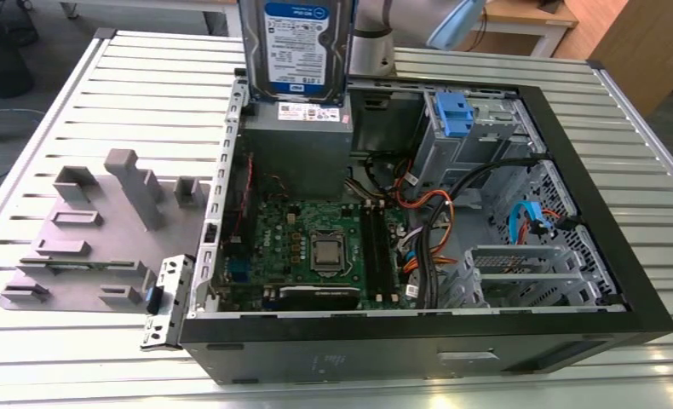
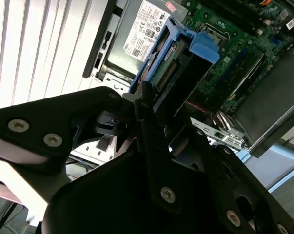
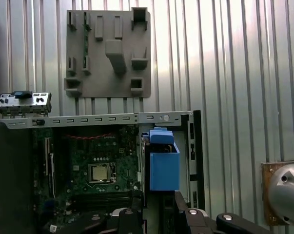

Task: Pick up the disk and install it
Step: 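Pick up the disk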

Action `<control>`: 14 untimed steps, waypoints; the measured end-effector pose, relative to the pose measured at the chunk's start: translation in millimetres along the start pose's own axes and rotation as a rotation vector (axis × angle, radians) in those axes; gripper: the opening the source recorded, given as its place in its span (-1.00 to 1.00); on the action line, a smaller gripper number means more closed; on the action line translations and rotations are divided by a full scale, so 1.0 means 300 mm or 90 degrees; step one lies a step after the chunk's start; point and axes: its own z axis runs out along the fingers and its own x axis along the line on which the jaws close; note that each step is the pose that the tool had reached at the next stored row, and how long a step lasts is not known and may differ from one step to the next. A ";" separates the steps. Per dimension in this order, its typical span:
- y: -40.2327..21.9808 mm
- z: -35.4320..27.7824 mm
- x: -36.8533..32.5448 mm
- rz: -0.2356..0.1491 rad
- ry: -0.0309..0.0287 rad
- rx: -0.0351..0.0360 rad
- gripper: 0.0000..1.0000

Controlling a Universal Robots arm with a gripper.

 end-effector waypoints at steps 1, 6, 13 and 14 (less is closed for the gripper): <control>-0.010 0.000 -0.001 0.000 0.0000 0.0000 -0.31; -0.060 0.000 -0.004 0.000 0.0000 0.0000 -0.31; -0.134 0.001 -0.009 0.000 0.0000 0.0000 -0.31; -0.145 0.001 -0.009 0.000 0.0000 0.0000 -0.31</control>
